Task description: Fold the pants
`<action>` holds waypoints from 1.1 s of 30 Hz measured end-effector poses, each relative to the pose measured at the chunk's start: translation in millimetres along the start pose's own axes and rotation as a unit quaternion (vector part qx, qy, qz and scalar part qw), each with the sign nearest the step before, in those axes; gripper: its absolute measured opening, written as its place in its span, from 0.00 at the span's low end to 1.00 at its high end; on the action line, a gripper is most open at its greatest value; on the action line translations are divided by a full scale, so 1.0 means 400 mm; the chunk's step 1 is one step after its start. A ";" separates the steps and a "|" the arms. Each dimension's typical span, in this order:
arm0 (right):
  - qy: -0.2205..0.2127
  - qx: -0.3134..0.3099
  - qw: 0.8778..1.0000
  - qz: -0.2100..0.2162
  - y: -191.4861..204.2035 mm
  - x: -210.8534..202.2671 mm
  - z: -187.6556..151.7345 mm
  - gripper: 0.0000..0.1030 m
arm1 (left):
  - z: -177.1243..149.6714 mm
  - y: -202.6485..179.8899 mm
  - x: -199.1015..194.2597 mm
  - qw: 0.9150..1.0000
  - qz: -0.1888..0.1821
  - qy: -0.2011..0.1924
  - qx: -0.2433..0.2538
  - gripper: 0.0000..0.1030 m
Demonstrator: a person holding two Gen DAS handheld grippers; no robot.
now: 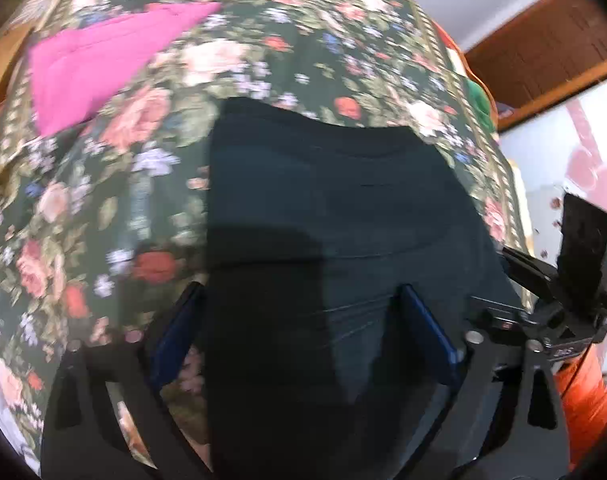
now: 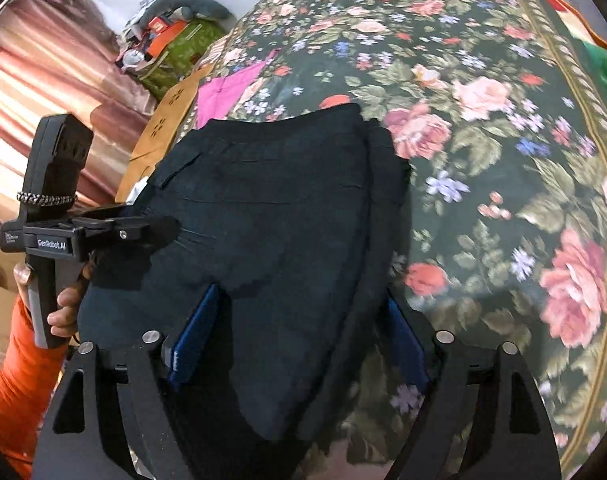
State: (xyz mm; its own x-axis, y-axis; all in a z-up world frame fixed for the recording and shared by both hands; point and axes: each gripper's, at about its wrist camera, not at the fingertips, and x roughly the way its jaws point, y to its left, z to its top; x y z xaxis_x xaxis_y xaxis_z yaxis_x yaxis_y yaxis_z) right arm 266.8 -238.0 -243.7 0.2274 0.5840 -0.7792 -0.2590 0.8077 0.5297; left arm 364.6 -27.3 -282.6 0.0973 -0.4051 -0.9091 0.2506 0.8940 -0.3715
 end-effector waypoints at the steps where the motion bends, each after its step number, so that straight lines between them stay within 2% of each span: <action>1: 0.000 -0.001 1.000 -0.001 0.003 0.002 0.001 0.65 | 0.002 -0.007 0.004 1.000 0.006 -0.002 0.002 0.87; 4: 0.001 0.000 1.000 0.003 0.004 0.001 0.006 0.53 | 0.003 -0.019 0.000 1.000 0.009 -0.016 0.013 0.80; 6: 0.001 0.001 1.000 0.006 0.006 -0.005 0.007 0.42 | -0.002 -0.019 -0.009 1.000 0.008 -0.025 0.017 0.70; 7: 0.001 -0.001 1.000 0.006 0.004 -0.008 0.010 0.40 | -0.005 -0.018 -0.016 0.999 0.009 -0.031 0.018 0.68; 10: -0.003 -0.015 1.000 -0.002 0.022 -0.020 0.013 0.28 | -0.013 -0.009 -0.039 0.999 0.012 -0.040 0.013 0.52; 11: -0.007 -0.020 1.000 -0.007 0.027 -0.024 0.015 0.24 | -0.015 -0.006 -0.045 0.999 0.018 -0.044 0.010 0.42; 15: -0.026 -0.053 0.998 -0.022 0.068 -0.047 0.026 0.20 | -0.022 -0.007 -0.088 0.998 0.016 -0.064 0.008 0.28; 22: -0.073 -0.101 0.992 -0.035 0.143 -0.110 0.064 0.19 | -0.047 -0.053 -0.194 0.987 0.049 -0.142 0.051 0.22; 27: -0.108 -0.142 0.983 -0.039 0.215 -0.148 0.129 0.19 | -0.036 -0.046 -0.306 0.977 0.060 -0.200 0.051 0.21; 33: -0.149 -0.185 0.970 -0.040 0.308 -0.157 0.229 0.19 | 0.023 0.002 -0.428 0.962 0.081 -0.257 0.035 0.21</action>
State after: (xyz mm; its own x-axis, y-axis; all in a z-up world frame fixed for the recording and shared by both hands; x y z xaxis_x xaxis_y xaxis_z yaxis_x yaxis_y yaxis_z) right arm 306.7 -167.8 -98.8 0.5082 0.5628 -0.6519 -0.5368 0.7989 0.2712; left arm 357.1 41.0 -125.5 0.5990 -0.3196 -0.7342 0.2552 0.9453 -0.2033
